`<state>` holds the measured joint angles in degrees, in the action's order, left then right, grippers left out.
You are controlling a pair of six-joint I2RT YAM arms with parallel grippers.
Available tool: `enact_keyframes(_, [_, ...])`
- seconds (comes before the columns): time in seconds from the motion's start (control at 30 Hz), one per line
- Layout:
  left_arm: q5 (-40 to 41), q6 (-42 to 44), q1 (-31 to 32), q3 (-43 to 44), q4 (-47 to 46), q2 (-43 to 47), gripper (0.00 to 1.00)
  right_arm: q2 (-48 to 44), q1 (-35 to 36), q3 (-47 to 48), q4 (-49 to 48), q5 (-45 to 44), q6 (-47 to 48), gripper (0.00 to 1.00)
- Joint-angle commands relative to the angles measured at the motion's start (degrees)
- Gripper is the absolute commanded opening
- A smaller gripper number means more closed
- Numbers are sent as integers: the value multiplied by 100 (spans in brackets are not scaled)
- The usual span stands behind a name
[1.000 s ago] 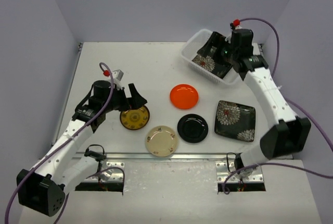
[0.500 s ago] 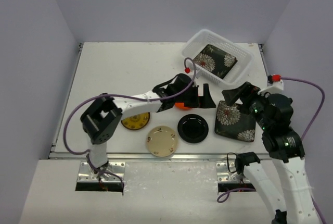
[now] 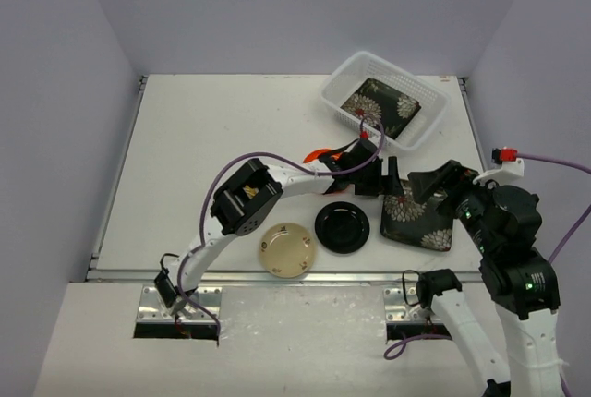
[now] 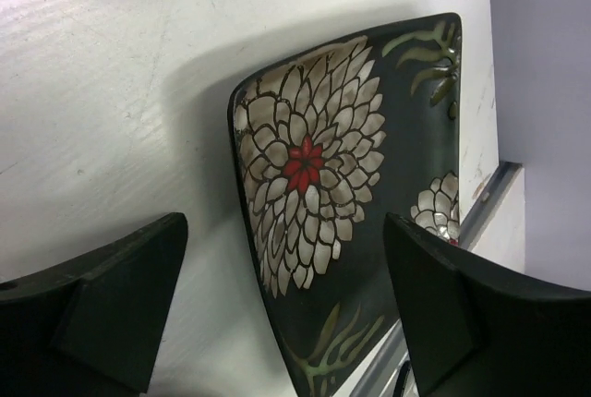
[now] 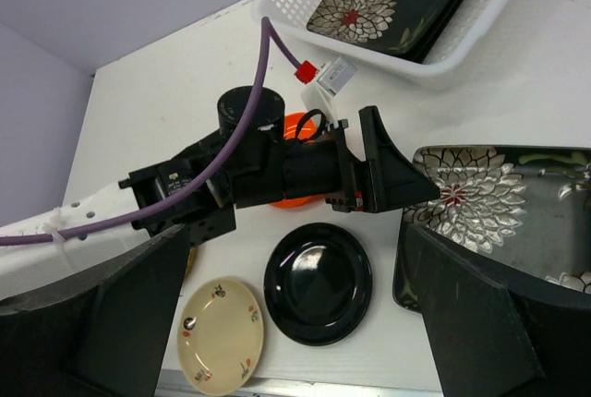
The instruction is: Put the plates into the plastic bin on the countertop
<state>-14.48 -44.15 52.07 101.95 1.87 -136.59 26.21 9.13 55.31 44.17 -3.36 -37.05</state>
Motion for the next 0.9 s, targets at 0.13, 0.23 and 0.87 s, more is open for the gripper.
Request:
enact_keyframes(0.13, [-91,-15,102,606,358,-641,57,-72,-8,49,4,46,189,99])
enact_keyframes(0.23, [-234,-69,102,615,307,-799,44,-27,-16,-103,-30,122,162,99])
enact_keyframes(0.87, [-957,-164,-117,36,-504,905,0,25,-7,-310,-260,301,137,99])
